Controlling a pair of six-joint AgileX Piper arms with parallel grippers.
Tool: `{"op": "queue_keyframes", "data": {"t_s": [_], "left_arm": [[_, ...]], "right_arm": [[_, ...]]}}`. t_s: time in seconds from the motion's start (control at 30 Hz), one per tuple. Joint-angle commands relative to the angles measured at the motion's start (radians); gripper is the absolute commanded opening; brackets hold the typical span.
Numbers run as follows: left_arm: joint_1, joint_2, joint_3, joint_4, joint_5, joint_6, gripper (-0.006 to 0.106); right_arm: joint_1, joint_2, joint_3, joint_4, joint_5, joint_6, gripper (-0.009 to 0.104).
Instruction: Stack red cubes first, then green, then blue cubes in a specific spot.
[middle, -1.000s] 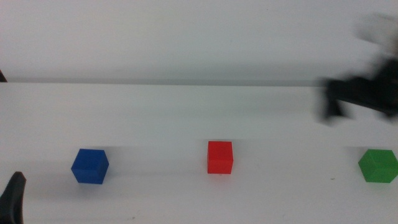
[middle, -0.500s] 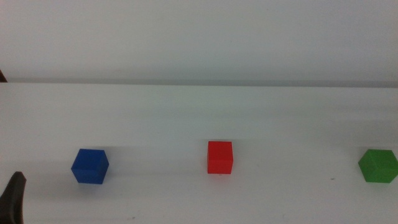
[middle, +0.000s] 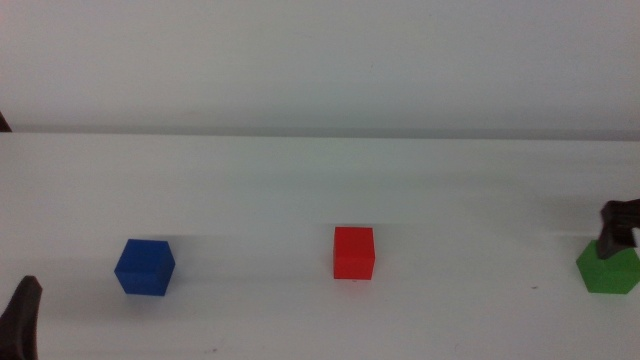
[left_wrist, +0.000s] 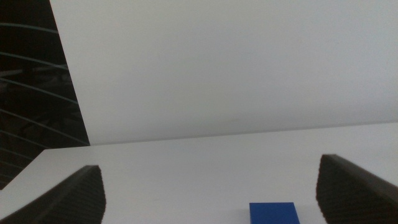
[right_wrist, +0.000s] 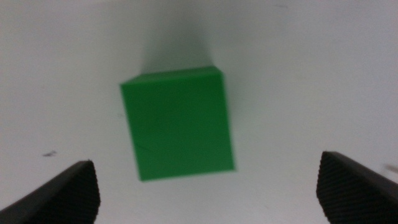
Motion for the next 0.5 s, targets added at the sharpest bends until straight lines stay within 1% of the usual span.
{"op": "queue_keyframes", "data": {"t_s": [0.0, 0.3, 0.47], "left_arm": [[0.002, -0.042, 0.041, 0.0, -0.016, -0.005, 0.091], [0.002, -0.042, 0.041, 0.0, -0.016, -0.005, 0.091], [0.002, -0.042, 0.041, 0.0, -0.016, -0.005, 0.091]], "right_arm": [[0.018, 0.027, -0.007, 0.005, -0.033, -0.018, 0.093], [0.039, 0.1, -0.007, -0.005, -0.081, -0.01, 0.093], [0.039, 0.136, -0.007, -0.022, -0.099, 0.009, 0.092]]}}
